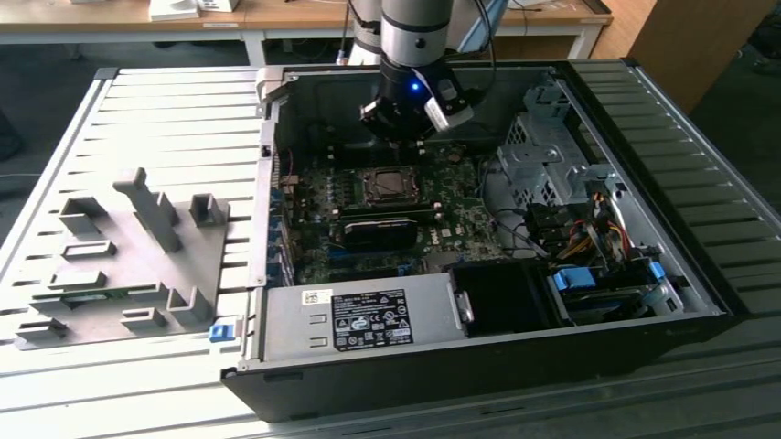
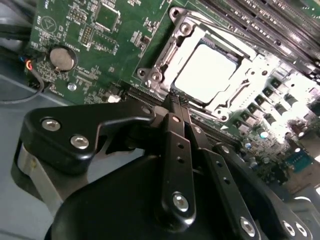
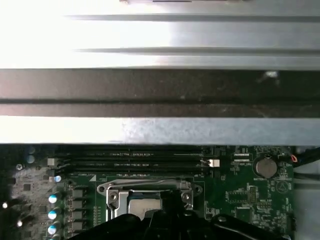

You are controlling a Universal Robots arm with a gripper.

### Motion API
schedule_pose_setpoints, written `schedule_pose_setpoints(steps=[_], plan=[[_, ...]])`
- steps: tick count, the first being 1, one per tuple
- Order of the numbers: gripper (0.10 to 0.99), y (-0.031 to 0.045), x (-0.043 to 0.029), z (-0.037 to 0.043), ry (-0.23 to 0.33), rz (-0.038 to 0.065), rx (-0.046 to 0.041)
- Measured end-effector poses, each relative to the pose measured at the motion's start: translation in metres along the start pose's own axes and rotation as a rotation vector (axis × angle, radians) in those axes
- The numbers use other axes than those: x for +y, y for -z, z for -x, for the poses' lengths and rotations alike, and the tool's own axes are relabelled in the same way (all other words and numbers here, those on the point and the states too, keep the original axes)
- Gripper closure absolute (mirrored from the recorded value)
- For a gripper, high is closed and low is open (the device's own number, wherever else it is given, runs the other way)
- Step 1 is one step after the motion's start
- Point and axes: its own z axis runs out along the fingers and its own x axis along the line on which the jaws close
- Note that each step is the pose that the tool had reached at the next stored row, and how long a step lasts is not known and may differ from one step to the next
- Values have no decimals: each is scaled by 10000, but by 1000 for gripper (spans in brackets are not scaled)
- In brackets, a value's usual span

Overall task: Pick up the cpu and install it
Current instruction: 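Install the second cpu locking lever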

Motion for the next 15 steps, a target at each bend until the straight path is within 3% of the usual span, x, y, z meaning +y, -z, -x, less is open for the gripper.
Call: schedule_pose_setpoints(steps=[4,12,15], plan=[[980,3,-40,1,0,-1,1],[980,16,-248,4,-1,0,16],[980,18,-280,6,-18,-3,148]])
